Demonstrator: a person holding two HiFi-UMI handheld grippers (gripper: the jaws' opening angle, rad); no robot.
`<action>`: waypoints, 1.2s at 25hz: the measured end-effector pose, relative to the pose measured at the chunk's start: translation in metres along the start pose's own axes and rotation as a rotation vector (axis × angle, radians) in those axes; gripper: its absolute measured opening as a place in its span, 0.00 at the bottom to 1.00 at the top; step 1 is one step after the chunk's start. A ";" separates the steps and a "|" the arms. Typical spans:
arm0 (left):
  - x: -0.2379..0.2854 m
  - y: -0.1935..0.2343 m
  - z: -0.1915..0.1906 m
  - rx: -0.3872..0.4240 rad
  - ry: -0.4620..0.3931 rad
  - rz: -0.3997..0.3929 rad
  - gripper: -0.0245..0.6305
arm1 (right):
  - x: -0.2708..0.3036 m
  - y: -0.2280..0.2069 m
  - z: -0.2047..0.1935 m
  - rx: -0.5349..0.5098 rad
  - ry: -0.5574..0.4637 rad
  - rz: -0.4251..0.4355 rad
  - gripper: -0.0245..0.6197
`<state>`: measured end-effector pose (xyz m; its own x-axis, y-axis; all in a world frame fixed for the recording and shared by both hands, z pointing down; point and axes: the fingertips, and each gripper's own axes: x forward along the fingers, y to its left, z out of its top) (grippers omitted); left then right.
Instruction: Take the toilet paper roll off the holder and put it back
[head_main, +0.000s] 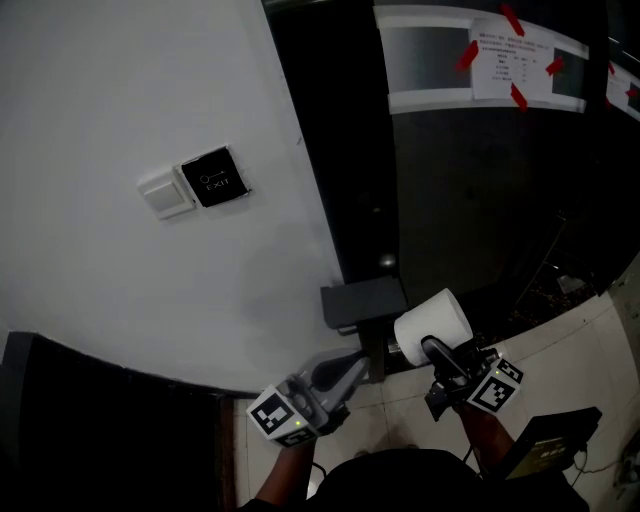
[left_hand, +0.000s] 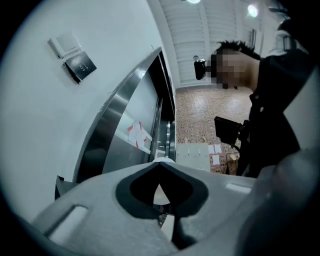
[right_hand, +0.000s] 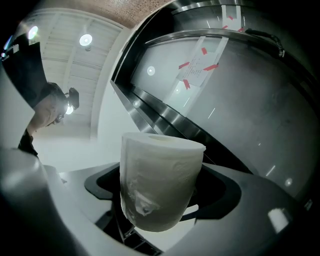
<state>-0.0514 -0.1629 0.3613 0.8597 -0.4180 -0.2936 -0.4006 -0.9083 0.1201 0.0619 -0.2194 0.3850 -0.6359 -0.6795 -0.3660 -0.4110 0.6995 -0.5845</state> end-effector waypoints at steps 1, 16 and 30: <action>0.000 -0.001 0.002 -0.006 -0.013 -0.005 0.03 | 0.000 0.000 0.000 0.000 0.000 -0.001 0.73; -0.012 0.004 0.005 -0.035 -0.035 0.031 0.03 | -0.003 -0.034 0.011 0.012 -0.054 -0.059 0.73; -0.045 0.012 -0.007 -0.057 0.003 0.114 0.03 | -0.010 -0.158 -0.033 0.417 -0.216 -0.280 0.73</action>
<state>-0.0931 -0.1550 0.3829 0.8104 -0.5186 -0.2724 -0.4771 -0.8542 0.2068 0.1115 -0.3157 0.5047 -0.3729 -0.8877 -0.2699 -0.2234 0.3682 -0.9025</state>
